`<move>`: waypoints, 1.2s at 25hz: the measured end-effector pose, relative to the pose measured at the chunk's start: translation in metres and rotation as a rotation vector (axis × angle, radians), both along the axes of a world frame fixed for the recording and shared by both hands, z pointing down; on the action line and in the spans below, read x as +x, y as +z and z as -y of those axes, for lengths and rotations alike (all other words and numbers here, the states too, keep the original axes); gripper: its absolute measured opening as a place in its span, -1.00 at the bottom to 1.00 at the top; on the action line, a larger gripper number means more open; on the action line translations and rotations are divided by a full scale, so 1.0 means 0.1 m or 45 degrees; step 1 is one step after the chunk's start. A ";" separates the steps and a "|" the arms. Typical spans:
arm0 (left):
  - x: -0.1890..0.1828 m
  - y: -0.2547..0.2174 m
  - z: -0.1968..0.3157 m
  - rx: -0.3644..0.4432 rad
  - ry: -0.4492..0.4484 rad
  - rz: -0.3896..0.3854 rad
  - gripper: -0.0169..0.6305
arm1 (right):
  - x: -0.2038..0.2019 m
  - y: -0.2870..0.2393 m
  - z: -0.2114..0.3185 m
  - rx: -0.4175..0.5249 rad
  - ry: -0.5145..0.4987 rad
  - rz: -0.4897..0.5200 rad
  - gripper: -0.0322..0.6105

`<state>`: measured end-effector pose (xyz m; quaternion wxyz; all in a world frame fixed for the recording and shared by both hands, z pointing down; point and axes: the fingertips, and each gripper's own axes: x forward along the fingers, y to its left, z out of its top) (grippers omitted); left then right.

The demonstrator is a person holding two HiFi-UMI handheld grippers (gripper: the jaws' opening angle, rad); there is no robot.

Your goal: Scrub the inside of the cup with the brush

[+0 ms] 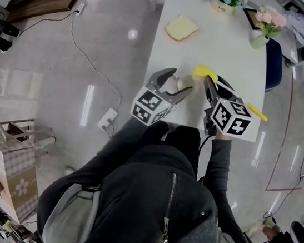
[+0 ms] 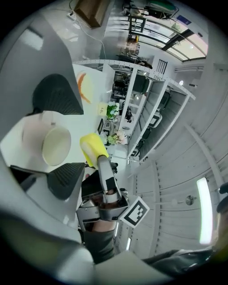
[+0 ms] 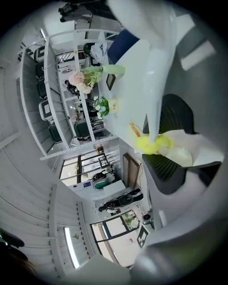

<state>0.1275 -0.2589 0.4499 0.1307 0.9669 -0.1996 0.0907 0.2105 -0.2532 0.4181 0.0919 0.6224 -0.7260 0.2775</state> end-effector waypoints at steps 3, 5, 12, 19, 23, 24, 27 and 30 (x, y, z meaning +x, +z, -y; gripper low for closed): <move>0.00 0.09 -0.09 -0.009 -0.007 0.040 0.25 | 0.01 0.03 0.00 -0.023 -0.006 -0.006 -0.44; 0.00 0.16 -0.15 -0.024 -0.016 0.065 0.36 | 0.02 0.05 0.02 -0.038 -0.016 -0.007 -0.44; 0.04 0.43 -0.38 -0.001 -0.043 0.183 0.43 | 0.02 0.11 0.10 -0.052 -0.072 0.010 -0.44; 0.20 0.67 -0.33 0.007 -0.165 0.256 0.43 | -0.06 0.15 0.10 -0.060 -0.200 0.012 -0.44; 0.22 0.75 -0.26 -0.003 -0.222 0.293 0.43 | -0.10 0.14 0.08 -0.065 -0.253 0.013 -0.44; 0.23 0.76 -0.24 -0.005 -0.231 0.299 0.43 | -0.10 0.13 0.08 -0.064 -0.260 0.010 -0.44; 0.26 0.80 -0.21 -0.006 -0.239 0.309 0.43 | -0.11 0.14 0.05 -0.067 -0.266 0.010 -0.44; 0.31 0.91 -0.20 0.001 -0.224 0.323 0.43 | -0.11 0.16 0.02 -0.073 -0.259 0.007 -0.44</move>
